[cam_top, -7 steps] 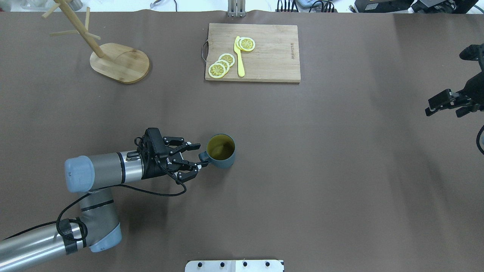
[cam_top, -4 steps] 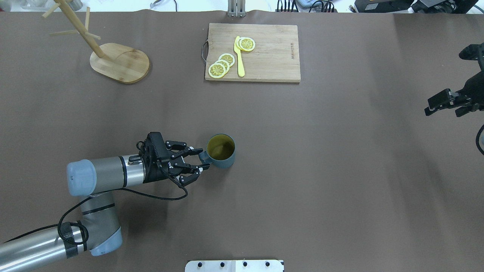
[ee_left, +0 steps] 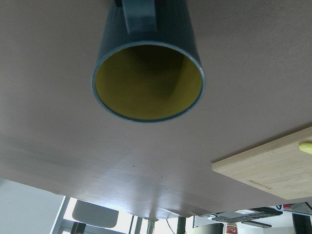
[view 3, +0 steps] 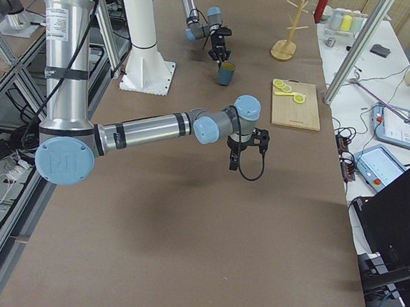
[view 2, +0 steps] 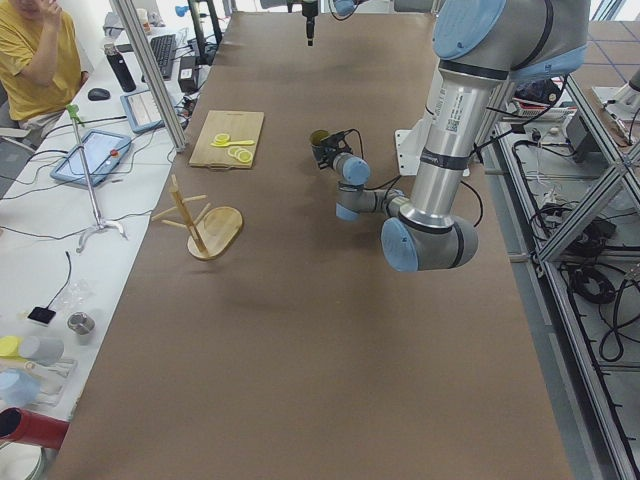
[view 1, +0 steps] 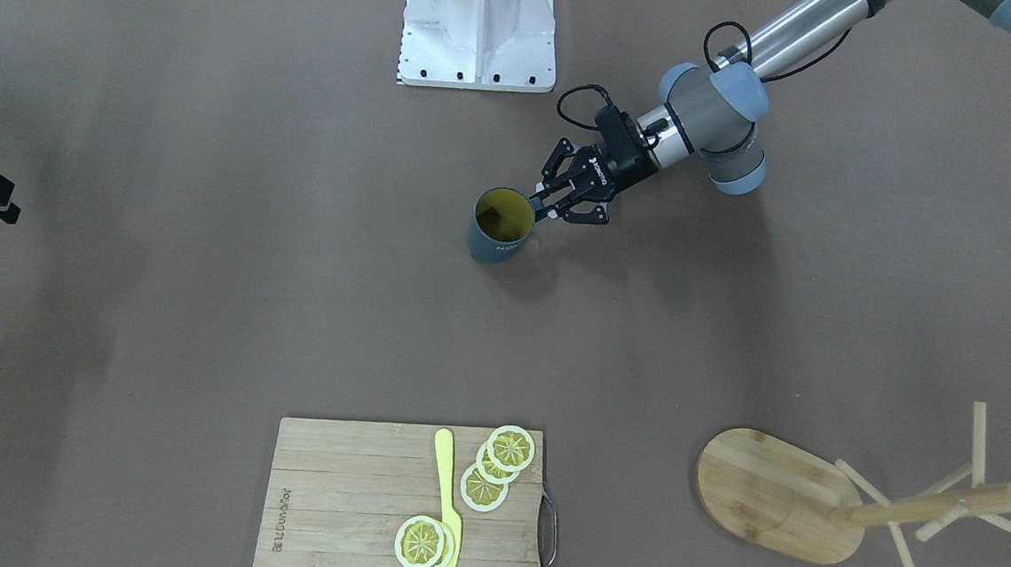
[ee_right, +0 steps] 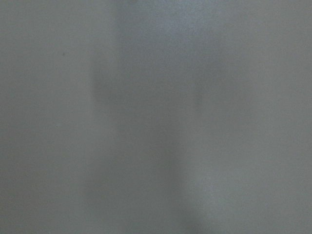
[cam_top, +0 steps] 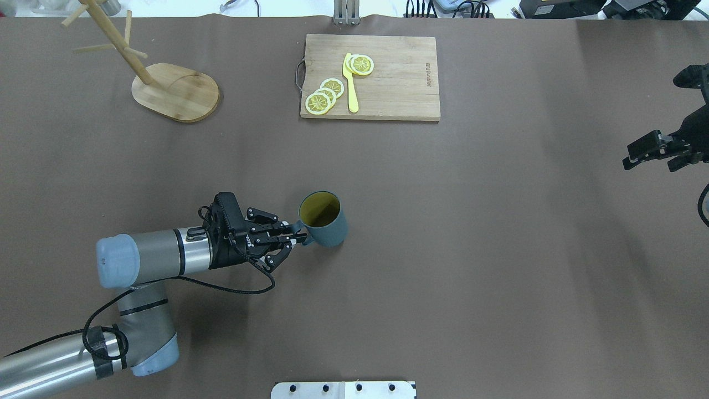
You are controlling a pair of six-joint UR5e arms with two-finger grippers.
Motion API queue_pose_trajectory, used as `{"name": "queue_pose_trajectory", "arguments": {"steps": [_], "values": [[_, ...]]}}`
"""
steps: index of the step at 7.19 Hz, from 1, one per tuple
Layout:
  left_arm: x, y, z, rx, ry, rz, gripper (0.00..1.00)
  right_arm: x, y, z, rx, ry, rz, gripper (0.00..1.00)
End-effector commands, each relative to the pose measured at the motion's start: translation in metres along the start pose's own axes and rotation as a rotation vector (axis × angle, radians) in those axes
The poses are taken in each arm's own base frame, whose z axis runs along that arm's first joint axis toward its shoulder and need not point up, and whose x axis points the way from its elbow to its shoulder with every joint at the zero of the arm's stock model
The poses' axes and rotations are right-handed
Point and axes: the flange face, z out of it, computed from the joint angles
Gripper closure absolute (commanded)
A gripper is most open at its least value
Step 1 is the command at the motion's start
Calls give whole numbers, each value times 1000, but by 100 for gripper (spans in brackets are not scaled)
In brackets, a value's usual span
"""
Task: Hang cup on storage rack
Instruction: 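Lift the mug with the left gripper toward the wooden rack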
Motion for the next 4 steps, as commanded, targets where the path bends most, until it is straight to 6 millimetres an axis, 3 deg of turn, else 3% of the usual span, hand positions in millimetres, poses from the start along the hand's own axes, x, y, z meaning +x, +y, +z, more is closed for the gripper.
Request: {"name": "queue_pose_trajectory", "arguments": {"steps": [1, 2, 4], "values": [[-38, -28, -14, 49, -64, -194, 100, 5, 1, -1, 4, 8, 8, 0], [-54, -40, -22, 80, -87, -307, 100, 11, 3, -1, 3, 11, 16, 0], [-105, -78, -59, 216, -100, -674, 100, 37, 13, -3, 1, 17, 39, 0]]}}
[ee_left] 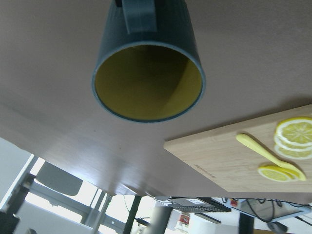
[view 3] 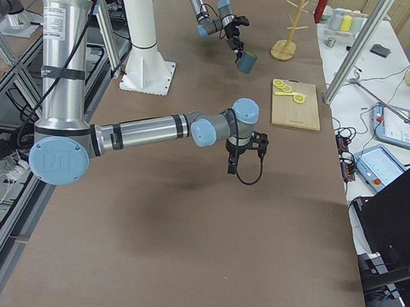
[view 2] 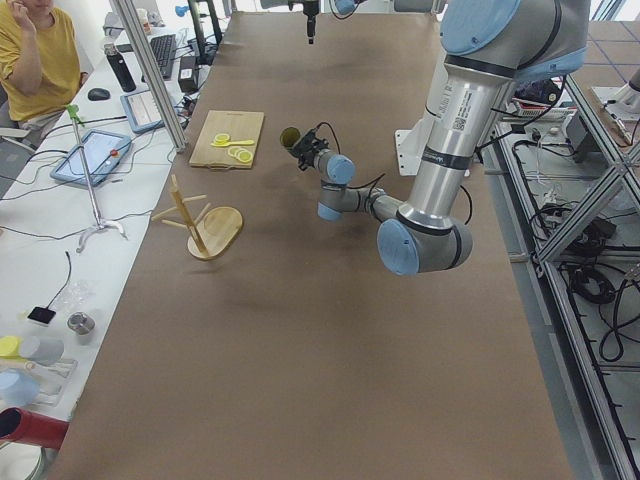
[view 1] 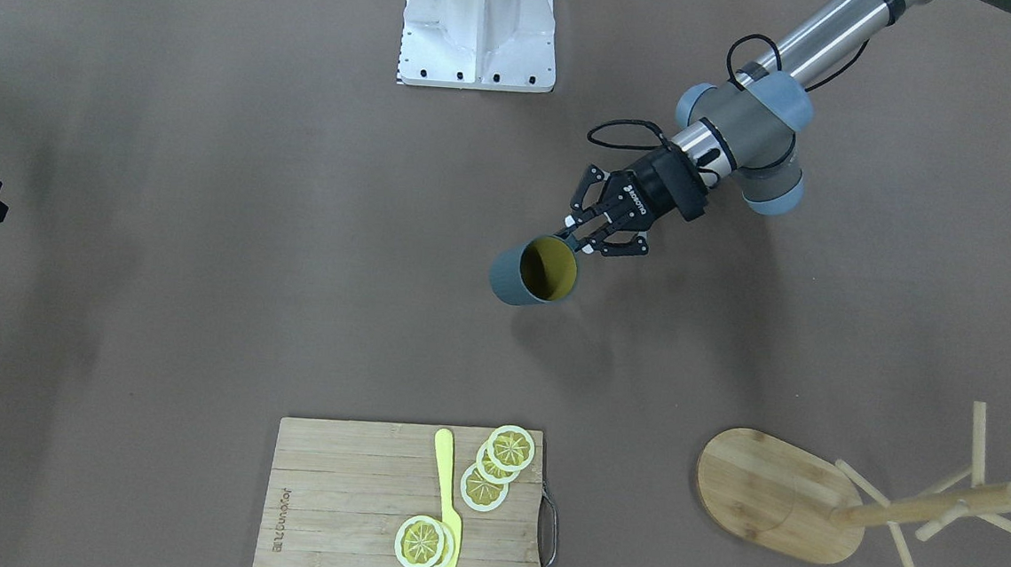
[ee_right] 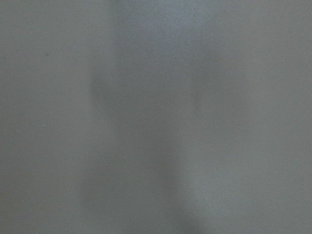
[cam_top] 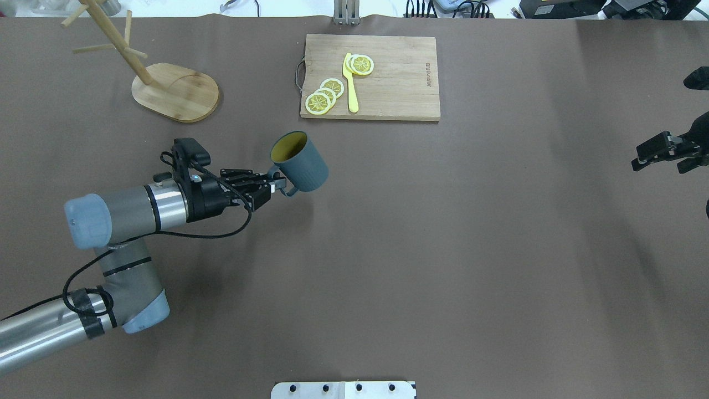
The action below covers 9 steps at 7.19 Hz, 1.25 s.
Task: Hang cup on storage rack
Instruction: 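Lift the mug with the left gripper toward the wooden rack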
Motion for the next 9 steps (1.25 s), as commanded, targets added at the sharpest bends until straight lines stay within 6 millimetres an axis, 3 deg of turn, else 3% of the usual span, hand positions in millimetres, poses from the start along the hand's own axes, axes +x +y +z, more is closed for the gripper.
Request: {"name": "queue_pose_trajectory", "arguments": {"steps": [1, 2, 4, 6, 7, 8, 9], "values": [[-31, -59, -26, 110, -15, -416, 100, 34, 10, -3, -1, 9, 3, 0], [-47, -89, -43, 168, -22, -468, 100, 49, 15, -6, -1, 14, -22, 0], [-84, -156, -82, 298, -24, -788, 100, 68, 20, -8, 0, 22, -5, 0], [-134, -193, -104, 357, -69, -1003, 100, 86, 25, -11, 3, 28, -23, 0], [-141, -209, -100, 389, -72, -1110, 100, 87, 26, -13, 6, 27, -22, 0], [-135, -234, -87, 419, -88, -1180, 100, 88, 29, -13, 4, 28, -20, 0], [-133, -250, -87, 452, -68, -1271, 100, 89, 30, -13, 4, 29, -18, 0]]}}
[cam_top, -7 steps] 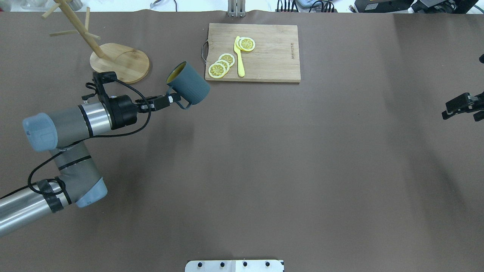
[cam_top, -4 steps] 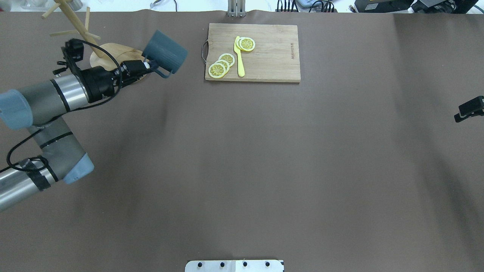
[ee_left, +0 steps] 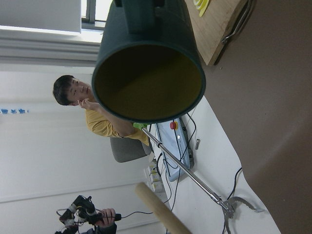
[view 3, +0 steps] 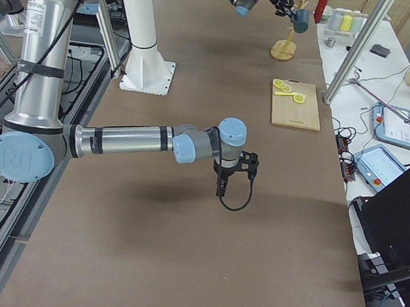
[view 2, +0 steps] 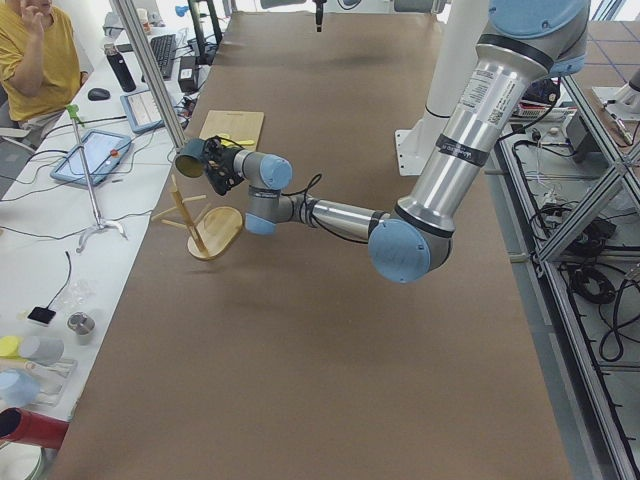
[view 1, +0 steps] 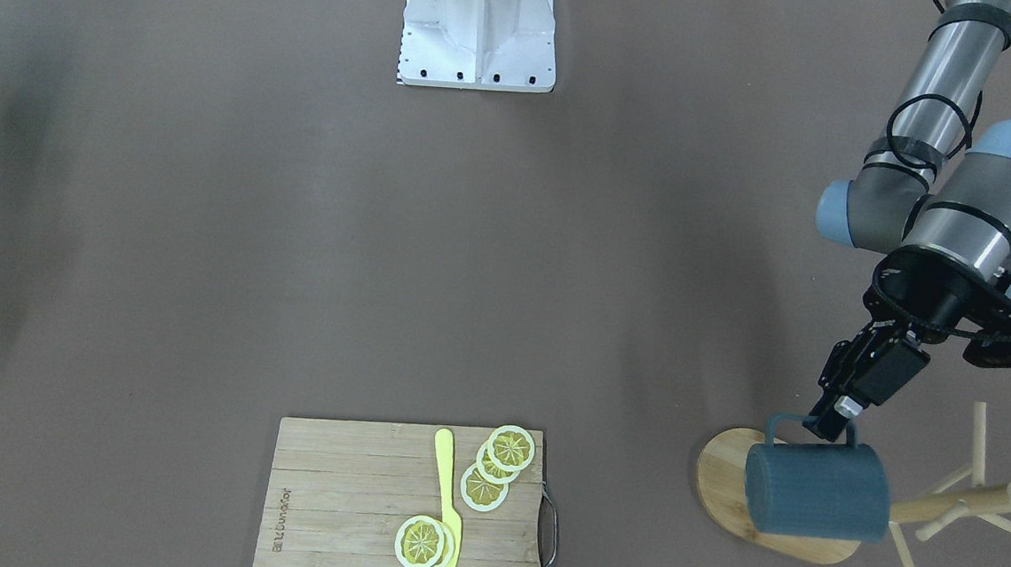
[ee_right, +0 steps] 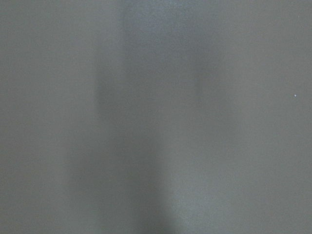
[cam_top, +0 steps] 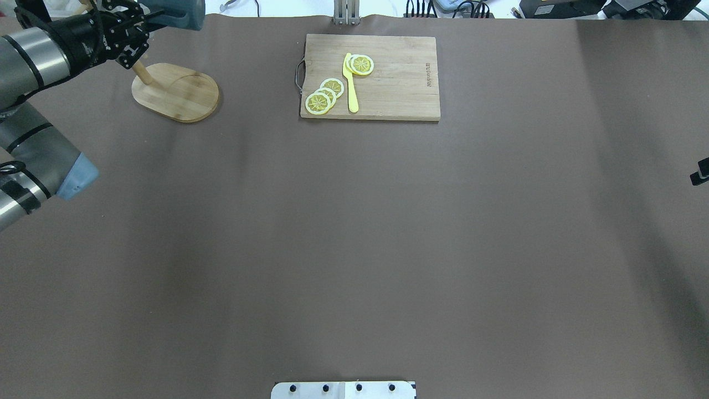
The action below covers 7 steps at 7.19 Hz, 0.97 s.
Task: Hang cup on storage rack
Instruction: 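Hook the mug handle onto a rack peg with the left gripper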
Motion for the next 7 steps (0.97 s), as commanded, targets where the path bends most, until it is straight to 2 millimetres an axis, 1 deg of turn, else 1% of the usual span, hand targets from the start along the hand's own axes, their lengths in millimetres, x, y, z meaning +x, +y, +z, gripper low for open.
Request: {"name": "queue_pose_trajectory", "arguments": {"steps": [1, 2, 3, 5, 7], "values": [[29, -5, 10, 46, 38, -196, 100, 2, 3, 0, -1, 1, 3, 0], [32, -8, 10, 69, 70, -294, 100, 4, 4, 1, -3, 2, 5, 0], [33, -7, 9, 67, 79, -355, 100, 5, 5, 2, -6, 3, 8, 0], [31, -10, 8, 76, 82, -480, 100, 5, 5, 1, -5, 3, 15, 0], [27, -20, 7, 112, 69, -536, 100, 3, 4, 1, -3, 2, 12, 0]]}}
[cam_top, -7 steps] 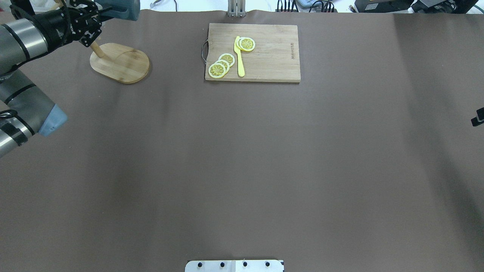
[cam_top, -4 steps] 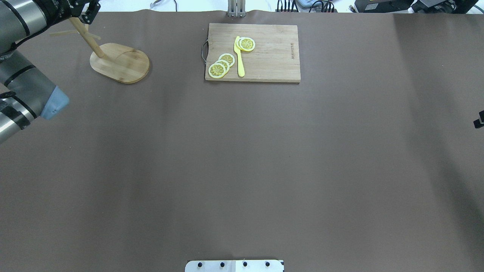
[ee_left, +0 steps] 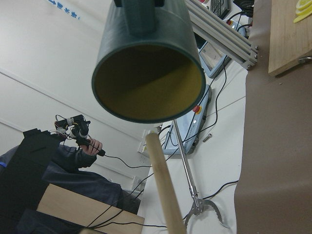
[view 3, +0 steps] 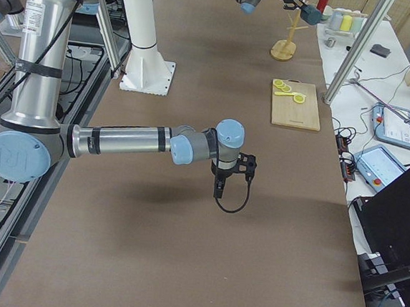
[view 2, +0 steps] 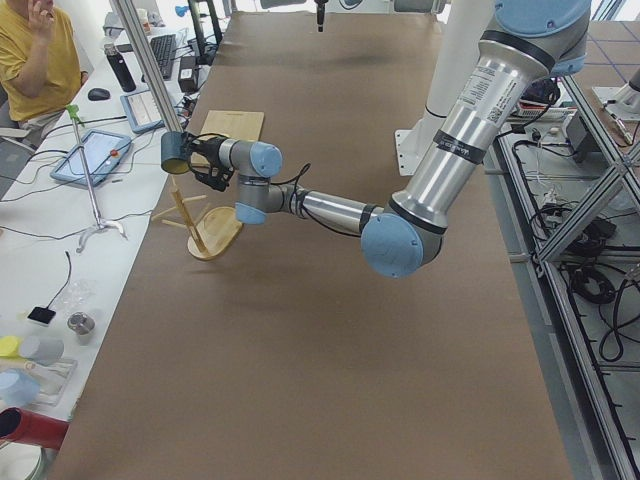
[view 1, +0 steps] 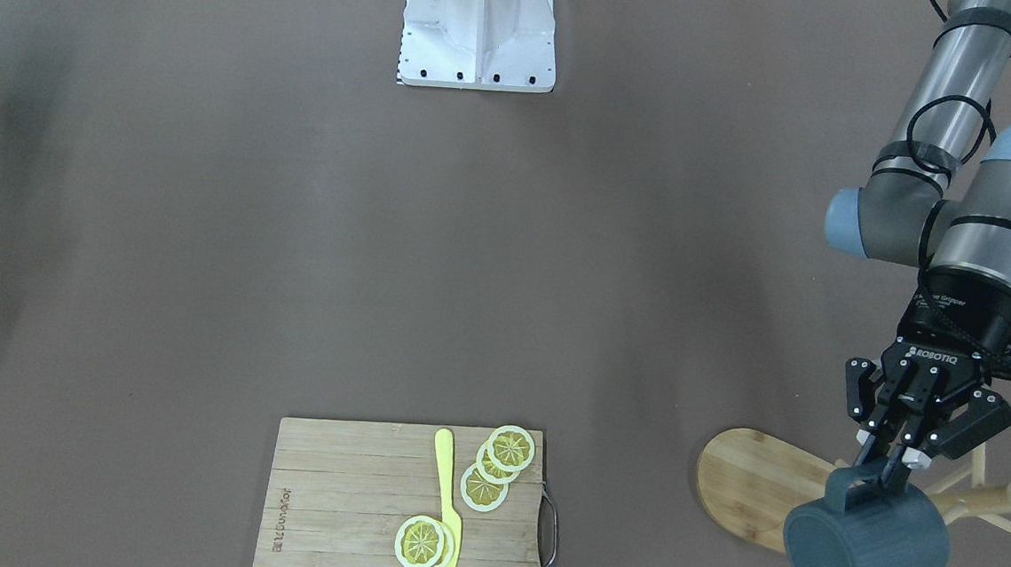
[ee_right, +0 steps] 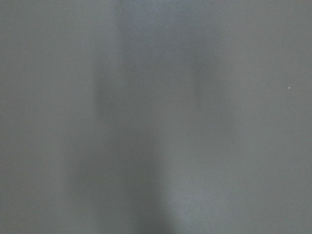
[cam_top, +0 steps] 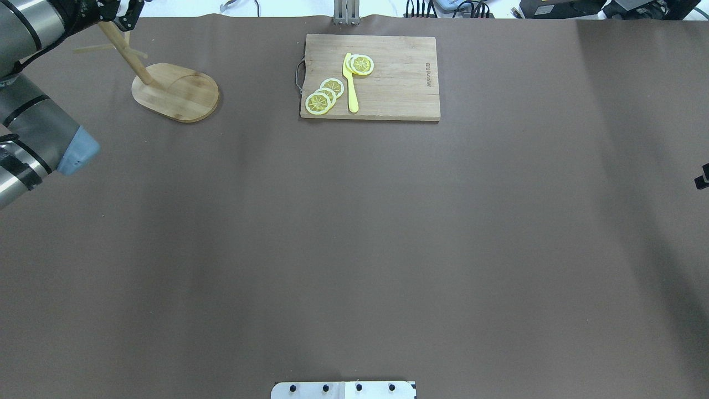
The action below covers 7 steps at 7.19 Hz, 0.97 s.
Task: Hang cup on storage rack
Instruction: 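Hook the mug handle onto a rack peg with the left gripper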
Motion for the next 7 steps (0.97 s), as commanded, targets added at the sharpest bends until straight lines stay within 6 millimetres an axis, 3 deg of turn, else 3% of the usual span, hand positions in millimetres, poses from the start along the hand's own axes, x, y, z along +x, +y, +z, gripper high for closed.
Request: {"name": "queue_pose_trajectory", "arguments": {"steps": [1, 3, 5, 7], "values": [[6, -15, -2, 54, 1, -86, 100, -2, -1, 0, 0, -4, 0, 0], [17, -31, -9, 90, 15, -103, 100, -3, 0, 0, -5, -15, 1, 0], [7, -48, -19, 116, -5, -104, 100, -5, 1, -1, -11, -31, 2, 0], [5, -49, -21, 116, -11, -104, 100, -10, 1, -6, -2, -36, -5, 0]]}}
